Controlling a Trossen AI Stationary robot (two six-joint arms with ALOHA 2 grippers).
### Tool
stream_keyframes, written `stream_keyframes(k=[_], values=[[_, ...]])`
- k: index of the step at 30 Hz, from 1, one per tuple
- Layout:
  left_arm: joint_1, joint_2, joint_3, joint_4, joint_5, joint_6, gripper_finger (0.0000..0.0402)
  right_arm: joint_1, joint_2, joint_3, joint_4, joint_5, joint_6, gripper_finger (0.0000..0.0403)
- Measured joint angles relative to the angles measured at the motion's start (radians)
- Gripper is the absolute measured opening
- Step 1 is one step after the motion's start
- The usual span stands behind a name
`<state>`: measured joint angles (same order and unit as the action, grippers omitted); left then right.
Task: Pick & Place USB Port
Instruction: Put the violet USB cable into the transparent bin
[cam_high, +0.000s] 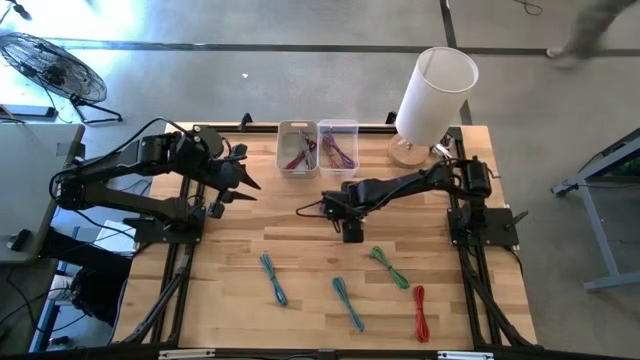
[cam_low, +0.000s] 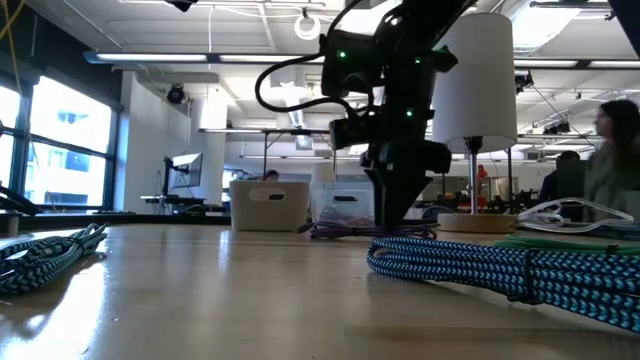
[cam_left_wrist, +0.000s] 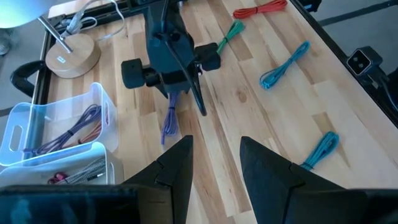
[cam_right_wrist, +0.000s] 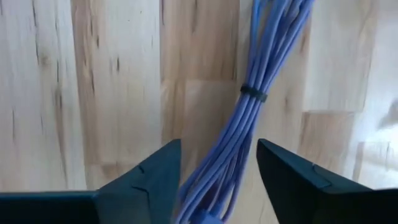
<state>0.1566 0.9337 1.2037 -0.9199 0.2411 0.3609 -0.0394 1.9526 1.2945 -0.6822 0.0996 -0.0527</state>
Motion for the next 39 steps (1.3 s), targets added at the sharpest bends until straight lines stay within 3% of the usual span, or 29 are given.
stream_keyframes(k=[4,9,27,39], values=[[0.000,0.000,0.000,0.000,0.000,0.000,0.0129,-0.019,0.000,0.000,0.000,0.002,0.025,0.0141],[0.000,0.000,0.000,-0.009,0.000,0.000,0.0129,-0.040,0.000,0.000,-0.006,0.013,0.041,0.0016],[0.000,0.000,0.000,-0.034,0.000,0.000,0.0129,-0.031,-0.019,0.000,-0.084,0.050,0.044,0.0001],[0.000,0.000,0.000,-0.063,-0.071,-0.001,0.0129,-0.039,-0.298,0.000,-0.080,0.103,0.116,0.0000]])
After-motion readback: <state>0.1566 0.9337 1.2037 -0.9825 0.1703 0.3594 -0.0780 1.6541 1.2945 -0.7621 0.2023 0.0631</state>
